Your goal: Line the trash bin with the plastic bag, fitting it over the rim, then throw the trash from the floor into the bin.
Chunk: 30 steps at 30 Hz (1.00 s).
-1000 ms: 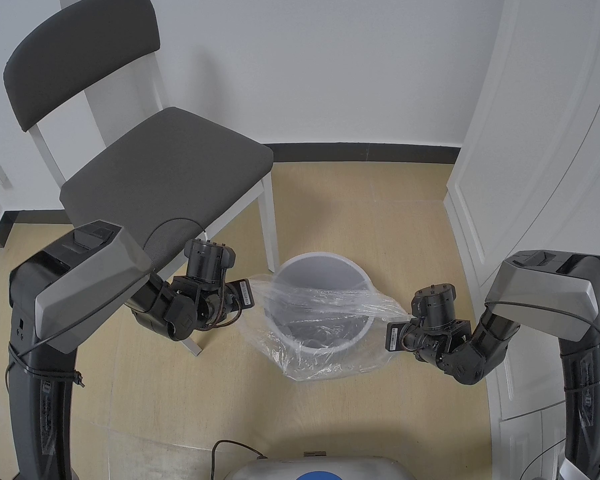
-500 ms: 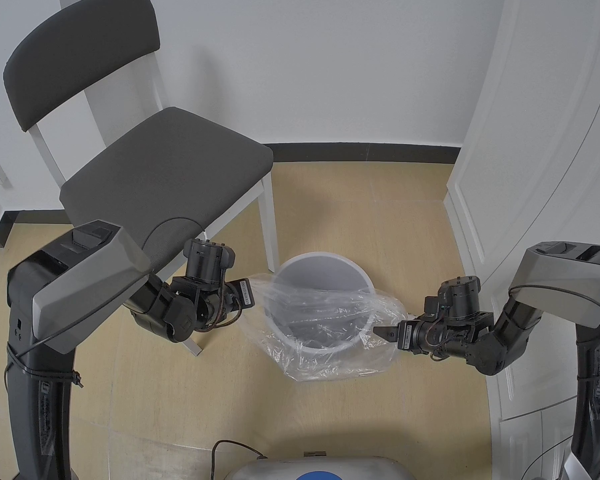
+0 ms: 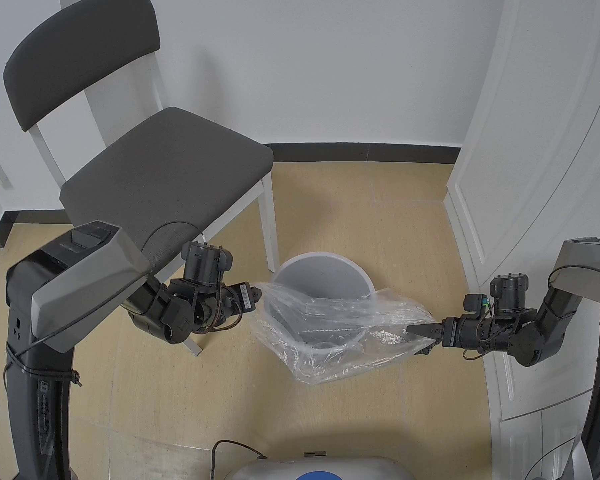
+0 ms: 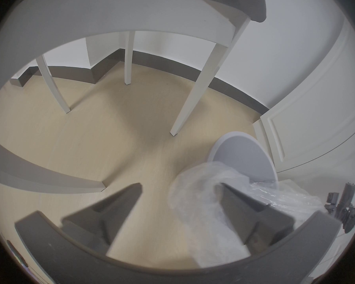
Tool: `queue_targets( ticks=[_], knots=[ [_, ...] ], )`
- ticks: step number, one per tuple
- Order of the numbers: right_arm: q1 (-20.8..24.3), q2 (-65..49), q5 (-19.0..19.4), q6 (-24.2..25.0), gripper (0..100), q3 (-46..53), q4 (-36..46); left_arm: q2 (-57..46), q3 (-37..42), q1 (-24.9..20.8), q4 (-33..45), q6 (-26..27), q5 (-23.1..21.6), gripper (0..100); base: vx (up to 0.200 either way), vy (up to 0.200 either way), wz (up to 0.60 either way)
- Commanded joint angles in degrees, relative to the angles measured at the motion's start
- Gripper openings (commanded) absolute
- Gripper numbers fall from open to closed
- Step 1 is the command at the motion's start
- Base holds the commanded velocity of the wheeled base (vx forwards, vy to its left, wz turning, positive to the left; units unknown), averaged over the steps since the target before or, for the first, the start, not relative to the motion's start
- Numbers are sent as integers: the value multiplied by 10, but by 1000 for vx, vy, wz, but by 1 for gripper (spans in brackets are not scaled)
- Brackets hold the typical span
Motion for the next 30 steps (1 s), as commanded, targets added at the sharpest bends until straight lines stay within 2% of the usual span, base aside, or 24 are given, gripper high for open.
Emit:
queue_targets(
  ticks=[1, 10, 17, 23, 30],
  knots=[
    [-20, -8, 10, -5, 100, 12, -2, 12, -8, 3, 6, 0, 1, 100, 0, 0, 0],
    [-25, 6, 10, -12, 100, 14, -21, 43, -25, 29, 13, 40, 5, 100, 0, 0, 0],
    [-45, 6, 12, -24, 100, 14, -21, 38, -29, 52, 21, 66, 6, 100, 0, 0, 0],
    [-78, 15, 73, -71, 100, 27, -22, 39, -43, 62, 50, 72, 8, 100, 0, 0, 0],
    [-92, 16, 82, -80, 100, 27, -22, 42, -51, 64, 54, 72, 19, 100, 0, 0, 0]
  ],
)
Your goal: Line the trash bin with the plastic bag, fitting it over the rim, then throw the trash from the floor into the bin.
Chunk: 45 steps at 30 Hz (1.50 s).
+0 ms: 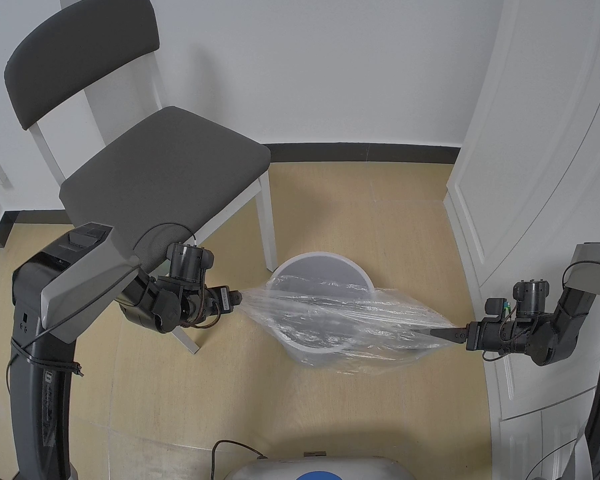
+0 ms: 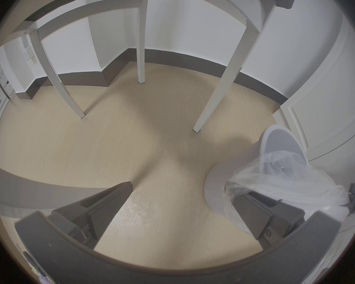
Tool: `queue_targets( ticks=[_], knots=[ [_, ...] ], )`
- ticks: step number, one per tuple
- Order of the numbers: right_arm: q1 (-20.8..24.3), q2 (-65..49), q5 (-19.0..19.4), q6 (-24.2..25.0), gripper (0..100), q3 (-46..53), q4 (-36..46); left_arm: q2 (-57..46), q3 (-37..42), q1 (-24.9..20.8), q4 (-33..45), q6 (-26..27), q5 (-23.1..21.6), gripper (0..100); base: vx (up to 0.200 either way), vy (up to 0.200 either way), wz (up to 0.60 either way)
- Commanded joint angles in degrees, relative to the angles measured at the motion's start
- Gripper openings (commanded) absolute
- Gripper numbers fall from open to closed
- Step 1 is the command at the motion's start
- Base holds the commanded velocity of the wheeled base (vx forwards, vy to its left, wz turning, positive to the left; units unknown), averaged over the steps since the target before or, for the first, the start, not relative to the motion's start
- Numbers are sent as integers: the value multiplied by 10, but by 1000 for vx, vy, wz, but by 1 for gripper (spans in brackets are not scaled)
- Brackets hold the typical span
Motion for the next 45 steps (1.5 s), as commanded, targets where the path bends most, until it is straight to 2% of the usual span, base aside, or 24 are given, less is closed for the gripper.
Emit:
queue_targets(
  ticks=[1, 6, 9, 11, 13, 14, 15, 16, 18, 20, 25, 28, 33, 40, 45],
  knots=[
    [-8, 4, 0, 0, 100, 0, 0, 2, -3, 1, 5, 0, 1, 100, 0, 0, 0],
    [-9, 6, 4, 4, 100, 1, -18, 1, -3, 1, 12, -1, 1, 100, 0, 0, 0],
    [17, 3, 2, 22, 100, 14, -63, -9, 6, -10, 11, -3, 1, 100, 0, 0, 0],
    [53, -5, -8, 70, 100, 23, -112, -21, 18, -21, 10, -5, 1, 100, 0, 0, 0],
    [69, -9, -21, 123, 100, 35, -165, -28, 26, -22, 9, -4, 1, 100, 0, 0, 0],
    [72, -9, -23, 133, 100, 36, -174, -28, 27, -22, 9, -3, 1, 100, 0, 0, 0],
    [83, -7, -32, 186, 100, 47, -242, -28, 27, -22, 10, -2, 1, 100, 0, 0, 0],
    [83, -5, -32, 219, 100, 55, -282, -26, 27, -22, 9, -1, 1, 100, 0, 0, 0],
    [80, 3, -27, 275, 100, 68, -301, -21, 27, -22, 11, 0, 1, 100, 0, 0, 0],
    [74, 2, -18, 297, 100, 70, -301, -15, 27, -22, 11, 7, 1, 100, 0, 0, 0],
    [44, 6, 36, 292, 100, 84, -301, 2, 26, -16, 12, 30, 3, 100, 0, 0, 0],
    [27, 5, 68, 270, 100, 88, -301, 19, 19, -4, 17, 48, 28, 100, 0, 0, 0],
    [9, 7, 72, 249, 100, 92, -301, 29, 8, 7, 19, 67, 55, 100, 0, 0, 0],
    [-12, -3, 96, 238, 100, 94, -301, 25, 3, 12, 34, 67, 53, 100, 0, 0, 0],
    [-2, -15, 87, 228, 100, 91, -301, 7, 11, 6, 34, 61, 49, 100, 0, 0, 0]
  ],
)
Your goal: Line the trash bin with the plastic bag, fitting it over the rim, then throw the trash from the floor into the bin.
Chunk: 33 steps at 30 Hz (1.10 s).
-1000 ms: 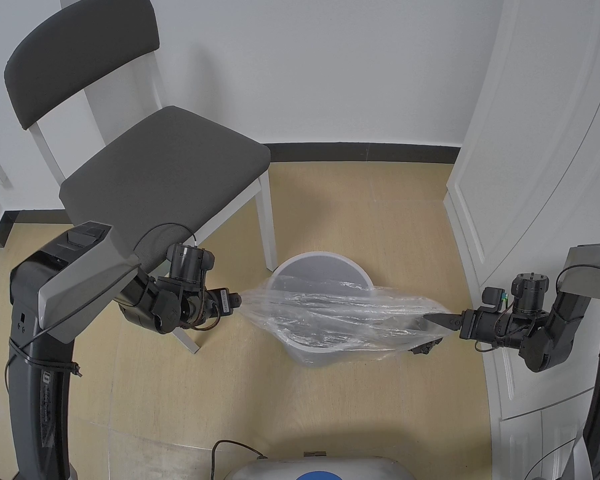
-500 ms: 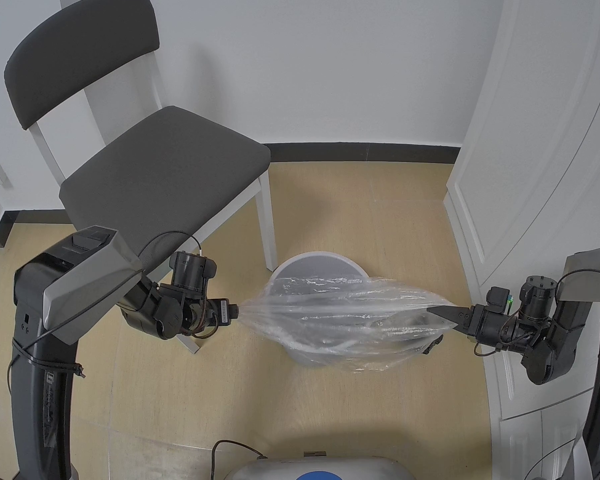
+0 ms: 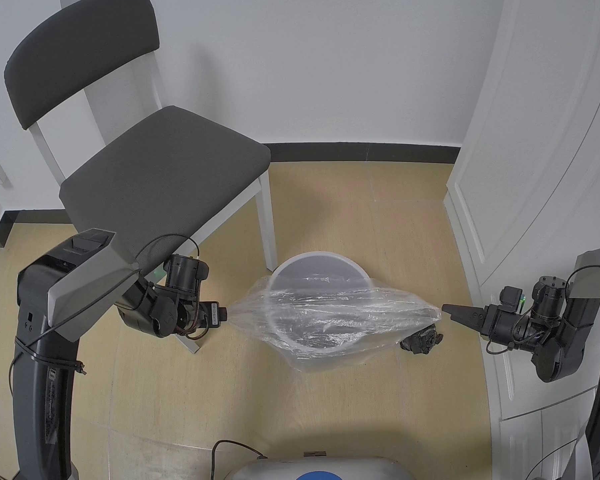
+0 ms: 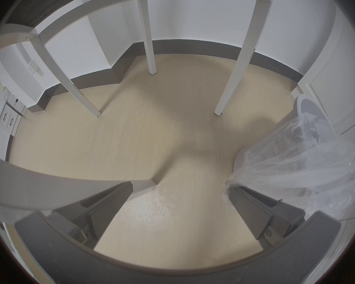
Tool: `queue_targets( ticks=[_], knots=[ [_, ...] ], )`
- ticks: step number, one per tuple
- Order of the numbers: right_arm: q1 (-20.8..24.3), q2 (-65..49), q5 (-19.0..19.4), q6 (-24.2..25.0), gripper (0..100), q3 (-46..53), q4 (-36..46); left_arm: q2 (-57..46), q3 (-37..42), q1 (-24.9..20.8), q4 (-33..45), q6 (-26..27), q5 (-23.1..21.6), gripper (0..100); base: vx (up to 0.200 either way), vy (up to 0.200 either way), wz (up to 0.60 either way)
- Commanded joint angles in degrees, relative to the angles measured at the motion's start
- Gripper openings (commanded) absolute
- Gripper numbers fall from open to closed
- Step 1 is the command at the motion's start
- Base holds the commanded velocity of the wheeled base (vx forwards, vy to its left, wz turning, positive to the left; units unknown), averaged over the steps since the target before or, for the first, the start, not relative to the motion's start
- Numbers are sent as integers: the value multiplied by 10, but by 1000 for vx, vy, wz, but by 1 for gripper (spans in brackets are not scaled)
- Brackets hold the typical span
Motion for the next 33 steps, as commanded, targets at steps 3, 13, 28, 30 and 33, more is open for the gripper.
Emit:
queue_targets(
  ticks=[3, 13, 28, 30, 33],
  knots=[
    [37, -37, -51, -12, 100, -1, -10, -47, 21, -16, -1, -18, -4, 100, 0, 0, 0],
    [138, -126, -195, -78, 100, 15, -10, -177, 104, -50, -9, -47, -85, 100, 0, 0, 0],
    [275, -111, -634, -316, 100, -82, 49, -214, 158, -65, -76, -40, -91, 100, 0, 0, 0],
    [309, -102, -635, -324, 100, -85, 55, -223, 175, -68, -101, -39, -92, 100, 0, 0, 0],
    [331, -69, -631, -403, 100, -136, 93, -230, 185, -79, -107, -37, -91, 100, 0, 0, 0]
  ],
)
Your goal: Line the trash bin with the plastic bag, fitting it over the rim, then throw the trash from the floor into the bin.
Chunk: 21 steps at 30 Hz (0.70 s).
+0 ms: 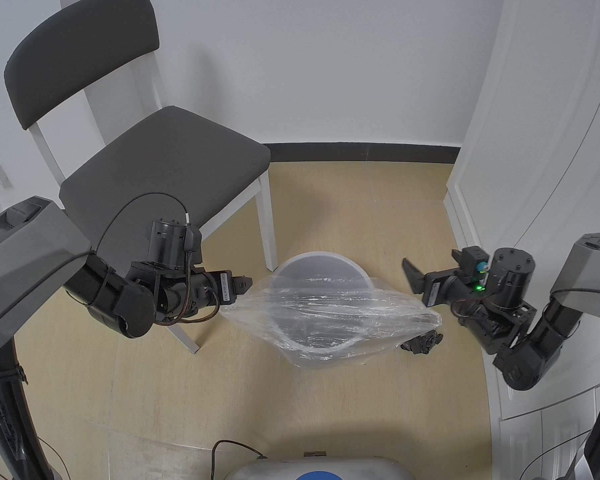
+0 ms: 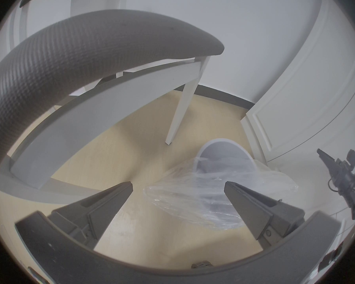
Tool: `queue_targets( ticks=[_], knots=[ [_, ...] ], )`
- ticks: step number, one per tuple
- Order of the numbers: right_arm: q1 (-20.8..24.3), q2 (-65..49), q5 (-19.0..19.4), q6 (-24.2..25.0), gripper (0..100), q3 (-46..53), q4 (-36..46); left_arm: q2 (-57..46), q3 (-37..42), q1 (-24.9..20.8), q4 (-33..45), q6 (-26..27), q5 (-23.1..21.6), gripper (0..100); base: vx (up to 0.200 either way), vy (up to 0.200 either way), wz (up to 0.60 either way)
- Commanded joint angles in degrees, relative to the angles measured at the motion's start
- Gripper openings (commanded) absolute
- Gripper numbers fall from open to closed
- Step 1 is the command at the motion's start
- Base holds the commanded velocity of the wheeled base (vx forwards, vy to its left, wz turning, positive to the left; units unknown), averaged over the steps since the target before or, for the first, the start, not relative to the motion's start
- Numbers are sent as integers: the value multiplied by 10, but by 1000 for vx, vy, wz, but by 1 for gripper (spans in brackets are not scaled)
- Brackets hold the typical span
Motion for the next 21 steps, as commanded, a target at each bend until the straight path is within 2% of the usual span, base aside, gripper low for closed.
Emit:
queue_targets(
  ticks=[1, 2, 3, 5, 9, 13, 17, 21],
  knots=[
    [67, 61, -12, -131, 100, -105, 67, -24, 37, -17, -33, 7, 0, 100, 0, 0, 0],
    [67, 64, -12, -142, 100, -112, 74, -25, 38, -17, -33, 7, 0, 100, 0, 0, 0],
    [67, 81, -12, -196, 100, -148, 99, -31, 45, -20, -34, 10, 0, 100, 0, 0, 0],
    [70, 103, -12, -247, 100, -184, 114, -40, 49, -24, -34, 10, 1, 100, 0, 0, 0],
    [86, 154, -12, -326, 100, -232, 112, -59, 58, -25, -34, 11, 1, 100, 0, 0, 0],
    [97, 180, -9, -366, 100, -233, 111, -67, 59, -25, -34, 11, 1, 100, 0, 0, 0],
    [90, 214, 12, -407, 100, -238, 110, -74, 63, -25, -35, 11, 1, 100, 0, 0, 0],
    [80, 226, 26, -422, 100, -230, 110, -87, 72, -25, -50, 11, 0, 100, 0, 0, 0]
  ],
)
